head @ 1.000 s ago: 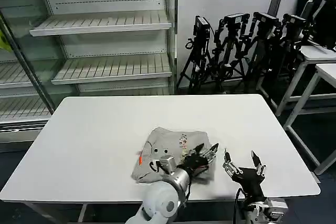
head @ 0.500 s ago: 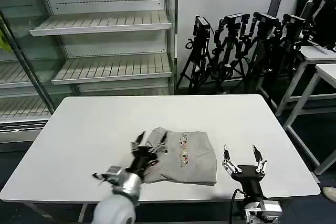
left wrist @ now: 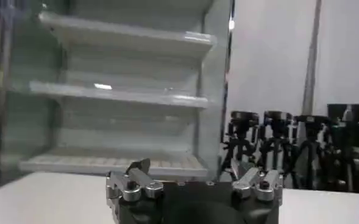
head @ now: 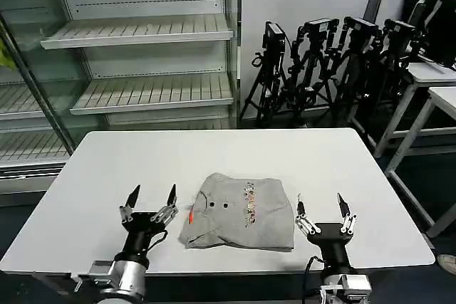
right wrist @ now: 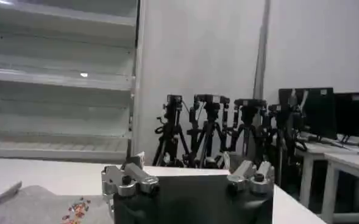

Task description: Fold and organize the clothes.

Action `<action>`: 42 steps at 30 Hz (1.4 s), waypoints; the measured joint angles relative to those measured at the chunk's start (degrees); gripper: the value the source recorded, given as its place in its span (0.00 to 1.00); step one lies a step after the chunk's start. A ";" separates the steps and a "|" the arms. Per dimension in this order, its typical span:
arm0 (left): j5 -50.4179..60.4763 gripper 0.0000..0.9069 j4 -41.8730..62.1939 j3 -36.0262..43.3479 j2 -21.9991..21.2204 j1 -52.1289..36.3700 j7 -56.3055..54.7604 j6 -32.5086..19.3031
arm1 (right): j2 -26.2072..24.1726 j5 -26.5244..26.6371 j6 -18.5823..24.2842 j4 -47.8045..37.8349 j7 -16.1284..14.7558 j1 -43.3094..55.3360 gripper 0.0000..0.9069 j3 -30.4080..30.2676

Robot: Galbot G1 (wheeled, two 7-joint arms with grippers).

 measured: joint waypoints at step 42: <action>9.05 1.00 -6.29 -3.01 -3.97 9.12 0.68 -4.10 | -0.02 -1.48 0.88 -3.23 0.86 3.87 1.00 -3.54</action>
